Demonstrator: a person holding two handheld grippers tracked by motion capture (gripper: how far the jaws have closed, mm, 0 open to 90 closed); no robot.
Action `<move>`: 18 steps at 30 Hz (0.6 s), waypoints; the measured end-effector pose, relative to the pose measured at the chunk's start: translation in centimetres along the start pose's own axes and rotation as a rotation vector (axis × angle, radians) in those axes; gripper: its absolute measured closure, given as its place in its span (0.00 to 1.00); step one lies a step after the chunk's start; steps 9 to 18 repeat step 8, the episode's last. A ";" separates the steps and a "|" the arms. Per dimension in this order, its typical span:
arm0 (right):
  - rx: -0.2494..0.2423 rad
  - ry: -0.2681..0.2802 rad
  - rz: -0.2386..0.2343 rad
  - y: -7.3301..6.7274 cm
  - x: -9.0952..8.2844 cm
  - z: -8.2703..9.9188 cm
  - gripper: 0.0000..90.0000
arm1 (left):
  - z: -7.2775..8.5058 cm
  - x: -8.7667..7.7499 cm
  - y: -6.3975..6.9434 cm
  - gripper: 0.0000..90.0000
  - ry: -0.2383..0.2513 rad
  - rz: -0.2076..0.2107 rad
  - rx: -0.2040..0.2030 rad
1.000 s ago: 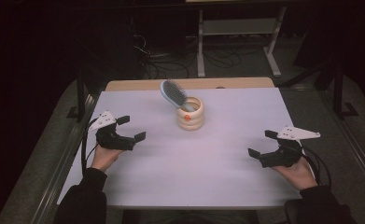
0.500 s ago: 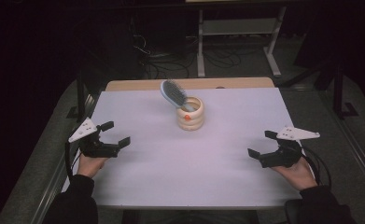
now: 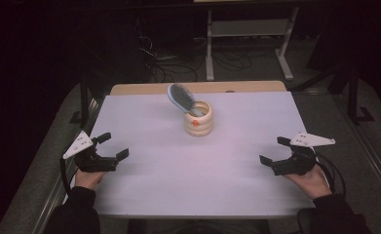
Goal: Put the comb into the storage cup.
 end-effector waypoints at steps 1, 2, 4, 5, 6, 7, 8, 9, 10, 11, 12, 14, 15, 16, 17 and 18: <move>0.002 0.000 0.000 0.0 0.0 0.0 0.00 | 0.2 -0.1 0.0 0.00 -0.005 -0.003 0.001; 0.002 -0.001 0.002 0.0 0.0 0.1 0.00 | 0.3 -0.3 0.0 0.00 -0.003 -0.005 -0.002; 0.006 -0.002 0.003 0.0 0.0 0.1 0.00 | 0.4 -0.5 -0.1 0.00 -0.001 -0.009 -0.003; 0.008 -0.003 0.002 0.0 0.0 0.2 0.00 | 0.4 -0.6 -0.1 0.00 -0.001 -0.010 -0.005; 0.009 -0.003 0.000 0.0 0.0 0.2 0.00 | 0.5 -0.6 -0.1 0.00 -0.001 -0.008 -0.005; 0.009 -0.005 -0.001 0.0 0.0 0.2 0.00 | 0.4 -0.6 0.0 0.00 0.000 -0.006 -0.006; 0.009 -0.007 -0.002 0.0 0.1 0.2 0.00 | 0.4 -0.6 0.0 0.00 -0.002 -0.003 -0.005; 0.009 -0.007 -0.002 0.0 0.1 0.2 0.00 | 0.4 -0.6 0.0 0.00 -0.002 -0.003 -0.005; 0.009 -0.007 -0.002 0.0 0.1 0.2 0.00 | 0.4 -0.6 0.0 0.00 -0.002 -0.003 -0.005; 0.009 -0.007 -0.002 0.0 0.1 0.2 0.00 | 0.4 -0.6 0.0 0.00 -0.002 -0.003 -0.005; 0.009 -0.007 -0.002 0.0 0.1 0.2 0.00 | 0.4 -0.6 0.0 0.00 -0.002 -0.003 -0.005; 0.009 -0.007 -0.002 0.0 0.1 0.2 0.00 | 0.4 -0.6 0.0 0.00 -0.002 -0.003 -0.005; 0.009 -0.007 -0.002 0.0 0.1 0.2 0.00 | 0.4 -0.6 0.0 0.00 -0.002 -0.003 -0.005; 0.009 -0.007 -0.002 0.0 0.1 0.2 0.00 | 0.4 -0.6 0.0 0.00 -0.002 -0.003 -0.005; 0.009 -0.007 -0.002 0.0 0.1 0.2 0.00 | 0.4 -0.6 0.0 0.00 -0.002 -0.003 -0.005; 0.009 -0.007 -0.002 0.0 0.1 0.2 0.00 | 0.4 -0.6 0.0 0.00 -0.002 -0.003 -0.005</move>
Point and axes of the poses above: each handheld gripper's, and its own axes: x roughly forward along the jaws, z roughly out of its underside, y roughly to its right, the point moved 5 cm from there along x, roughly forward along the jaws, and after that the axes turned 9 degrees about -y, right-handed, at the moved point
